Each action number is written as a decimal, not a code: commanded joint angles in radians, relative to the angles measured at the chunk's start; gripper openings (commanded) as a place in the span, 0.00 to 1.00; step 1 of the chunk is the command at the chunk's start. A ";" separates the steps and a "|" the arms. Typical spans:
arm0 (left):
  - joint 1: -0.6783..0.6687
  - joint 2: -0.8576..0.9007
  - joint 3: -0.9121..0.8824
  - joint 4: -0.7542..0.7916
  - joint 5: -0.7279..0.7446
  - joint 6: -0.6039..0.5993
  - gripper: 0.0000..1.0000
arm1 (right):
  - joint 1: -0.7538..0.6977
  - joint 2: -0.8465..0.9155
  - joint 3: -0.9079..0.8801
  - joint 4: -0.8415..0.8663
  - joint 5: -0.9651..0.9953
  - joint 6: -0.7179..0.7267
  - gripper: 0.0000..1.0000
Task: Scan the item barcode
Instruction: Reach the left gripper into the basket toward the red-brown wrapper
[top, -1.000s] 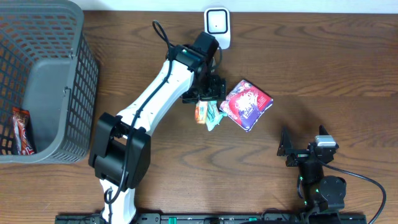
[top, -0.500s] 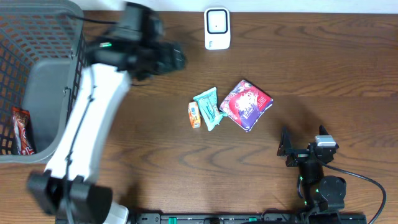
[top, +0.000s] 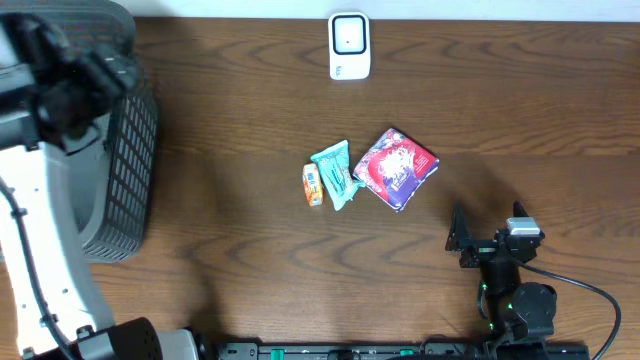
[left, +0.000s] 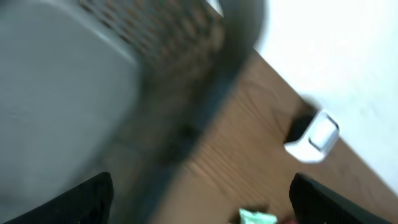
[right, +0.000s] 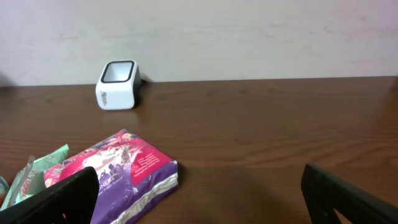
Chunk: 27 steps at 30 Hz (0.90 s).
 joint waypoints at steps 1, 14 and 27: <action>0.088 -0.012 0.023 0.010 -0.022 0.009 0.90 | -0.002 -0.003 -0.002 -0.004 0.000 -0.008 0.99; 0.223 0.082 -0.039 -0.009 -0.542 -0.150 0.90 | -0.002 -0.003 -0.002 -0.003 0.000 -0.008 0.99; 0.234 0.379 -0.092 -0.084 -0.769 -0.103 0.90 | -0.002 -0.003 -0.002 -0.004 0.000 -0.008 0.99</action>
